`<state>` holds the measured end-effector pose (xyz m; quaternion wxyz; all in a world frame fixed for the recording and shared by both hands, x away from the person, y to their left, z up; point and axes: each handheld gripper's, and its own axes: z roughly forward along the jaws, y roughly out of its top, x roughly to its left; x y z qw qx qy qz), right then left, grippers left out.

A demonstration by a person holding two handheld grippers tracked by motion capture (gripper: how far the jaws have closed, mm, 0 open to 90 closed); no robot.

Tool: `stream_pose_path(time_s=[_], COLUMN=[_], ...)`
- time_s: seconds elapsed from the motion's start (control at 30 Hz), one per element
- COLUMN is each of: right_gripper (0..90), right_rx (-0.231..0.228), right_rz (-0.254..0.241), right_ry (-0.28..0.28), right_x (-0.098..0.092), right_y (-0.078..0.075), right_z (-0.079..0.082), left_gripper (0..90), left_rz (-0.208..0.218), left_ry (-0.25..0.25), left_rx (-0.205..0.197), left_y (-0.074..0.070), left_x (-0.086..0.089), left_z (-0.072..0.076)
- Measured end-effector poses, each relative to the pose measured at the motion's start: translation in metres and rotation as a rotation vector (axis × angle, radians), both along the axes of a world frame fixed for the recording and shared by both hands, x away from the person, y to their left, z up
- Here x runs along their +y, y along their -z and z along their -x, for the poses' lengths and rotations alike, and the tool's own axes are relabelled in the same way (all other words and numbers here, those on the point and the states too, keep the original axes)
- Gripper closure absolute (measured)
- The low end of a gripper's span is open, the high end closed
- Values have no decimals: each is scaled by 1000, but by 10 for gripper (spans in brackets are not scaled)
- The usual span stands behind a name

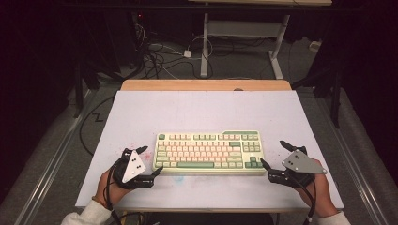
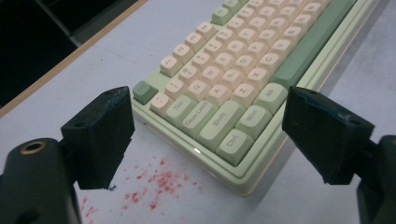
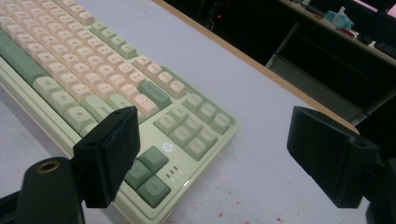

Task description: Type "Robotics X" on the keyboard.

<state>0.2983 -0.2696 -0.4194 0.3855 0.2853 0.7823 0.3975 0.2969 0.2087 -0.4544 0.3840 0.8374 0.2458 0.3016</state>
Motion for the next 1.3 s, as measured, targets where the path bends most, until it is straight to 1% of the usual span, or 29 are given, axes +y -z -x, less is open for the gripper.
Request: stream_pose_path(time_s=[0.03,0.1,0.13,0.23,0.27,0.33,0.4,0.47,0.53,0.6,0.67,0.73,0.8,0.83,0.9,0.97,1.03,1.1,1.17,1.23,1.3], right_gripper=[176,176,175,172,170,171,171,169,170,169,169,170,169,169,169,169,169,169,169,169,167], right_rx=[-1,-3,0,3,4,4,8,8,3,9,16,25,35,39,32,28,24,24,16,12,3], right_rz=[-2,-5,-8,-18,-20,-19,-28,-25,-34,-39,-37,-43,-52,-42,-31,-38,-30,-31,-22,-33,-21], right_ry=[4,12,13,10,11,21,30,39,49,56,65,66,65,59,60,55,54,56,56,56,55], right_x=[-2,-5,-6,-10,-11,-13,-16,-18,-20,-23,-25,-27,-26,-25,-24,-24,-23,-23,-22,-22,-21], right_y=[1,3,4,8,9,12,14,17,20,24,28,31,33,34,34,34,33,33,32,31,30], right_z=[0,1,1,3,4,6,7,9,11,14,17,17,17,16,17,17,17,18,20,20,20], left_gripper=[165,165,165,165,165,165,165,165,165,165,165,165,165,165,165,165,165,164,164,165,164], left_rz=[9,0,5,0,5,-9,-8,-5,-11,5,-4,12,3,5,14,22,15,22,25,22,30], left_ry=[-1,-6,-8,-7,-9,-15,-21,-23,-27,-35,-41,-44,-47,-46,-44,-40,-34,-34,-31,-29,-28], left_rx=[4,2,3,10,13,23,32,44,43,60,55,64,62,65,59,52,51,51,48,46,45], left_y=[1,2,3,6,7,10,13,16,18,21,22,22,22,23,22,22,21,21,21,21,21], left_x=[1,4,5,9,10,12,15,18,20,23,24,25,25,25,25,26,26,26,26,26,27], left_z=[0,2,2,4,4,4,4,5,8,9,11,11,12,12,13,14,15,14,14,14,14])
